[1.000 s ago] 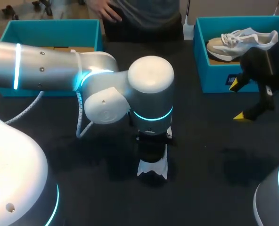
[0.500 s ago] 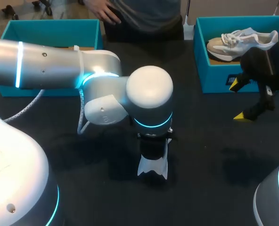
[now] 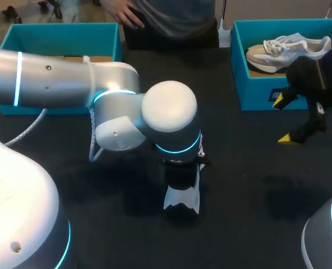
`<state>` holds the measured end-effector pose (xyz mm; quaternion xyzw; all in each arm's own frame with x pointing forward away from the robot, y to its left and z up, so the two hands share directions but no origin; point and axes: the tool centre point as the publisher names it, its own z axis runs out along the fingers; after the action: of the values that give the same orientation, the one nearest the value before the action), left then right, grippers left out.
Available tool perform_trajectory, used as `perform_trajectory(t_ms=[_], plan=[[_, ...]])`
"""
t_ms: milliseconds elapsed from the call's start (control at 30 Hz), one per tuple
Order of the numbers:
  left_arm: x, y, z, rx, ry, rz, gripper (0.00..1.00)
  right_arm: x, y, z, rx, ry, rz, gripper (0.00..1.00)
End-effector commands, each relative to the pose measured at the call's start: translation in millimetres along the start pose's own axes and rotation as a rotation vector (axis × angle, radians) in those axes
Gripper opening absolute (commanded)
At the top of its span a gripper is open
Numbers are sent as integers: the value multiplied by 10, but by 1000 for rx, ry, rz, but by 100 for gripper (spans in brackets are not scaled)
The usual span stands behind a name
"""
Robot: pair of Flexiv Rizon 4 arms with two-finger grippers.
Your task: Take the shoe out of the shoebox, open the shoe tongue, remove and reinsert the insole, then place the shoe into the shoebox
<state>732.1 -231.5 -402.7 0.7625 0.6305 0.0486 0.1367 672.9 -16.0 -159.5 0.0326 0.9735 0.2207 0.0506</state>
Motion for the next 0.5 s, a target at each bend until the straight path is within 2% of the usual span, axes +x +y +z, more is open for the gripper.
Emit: perform_trajectory(t_ms=[33, 233, 333, 400, 500], plan=[[37, -40, -221, 34, -6, 23, 0, -18, 12, 15, 4, 3, 2, 100], [-2, -81, -392, 84, -25, 42, 0, -18, 12, 15, 4, 3, 2, 100], [-30, -103, -489, 172, -44, 56, 0, -18, 12, 15, 4, 3, 2, 100], [-41, -131, -529, 200, -65, 63, 0, -18, 12, 15, 4, 3, 2, 100], [-68, -242, -593, 319, -67, 112, 0, -18, 12, 15, 4, 3, 2, 100]])
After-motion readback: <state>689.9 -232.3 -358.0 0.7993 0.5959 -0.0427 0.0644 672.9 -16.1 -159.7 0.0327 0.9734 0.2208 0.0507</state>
